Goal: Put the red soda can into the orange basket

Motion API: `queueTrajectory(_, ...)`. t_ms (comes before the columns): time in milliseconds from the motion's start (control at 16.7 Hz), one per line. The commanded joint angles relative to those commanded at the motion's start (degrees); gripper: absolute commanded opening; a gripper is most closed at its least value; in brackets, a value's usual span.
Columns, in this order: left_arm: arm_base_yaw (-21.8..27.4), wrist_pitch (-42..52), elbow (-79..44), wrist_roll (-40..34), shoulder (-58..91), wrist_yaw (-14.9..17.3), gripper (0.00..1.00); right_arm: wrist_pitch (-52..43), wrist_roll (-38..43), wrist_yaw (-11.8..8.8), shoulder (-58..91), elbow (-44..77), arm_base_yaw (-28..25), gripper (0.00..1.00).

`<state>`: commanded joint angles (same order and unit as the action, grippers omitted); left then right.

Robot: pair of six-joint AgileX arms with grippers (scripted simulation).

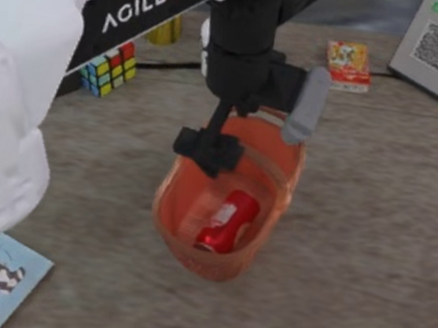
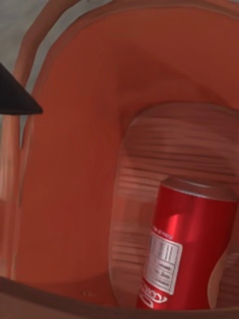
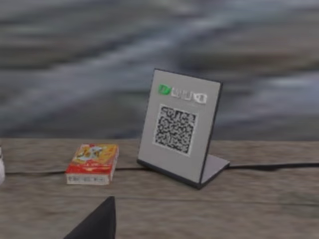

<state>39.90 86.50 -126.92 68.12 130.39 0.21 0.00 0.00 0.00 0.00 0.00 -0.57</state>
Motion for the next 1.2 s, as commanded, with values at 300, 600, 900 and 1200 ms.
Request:
queueTrajectory(300, -0.1, -0.9, 1.1, 0.1, -0.2, 0.0, 1.0, 0.0, 0.0, 0.0, 0.0, 0.0, 0.0, 1.0)
queueTrajectory(600, 0.0, -5.1, 5.9, 0.0, -0.8, 0.0, 1.0, 0.0, 0.0, 0.0, 0.0, 0.0, 0.0, 1.0)
queueTrajectory(900, 0.0, -5.1, 6.0, 0.0, -0.9, 0.0, 0.85, 0.0, 0.0, 0.0, 0.0, 0.0, 0.0, 1.0)
queueTrajectory(1200, 0.0, -5.1, 6.0, 0.0, -0.9, 0.0, 0.47, 0.0, 0.0, 0.0, 0.0, 0.0, 0.0, 1.0)
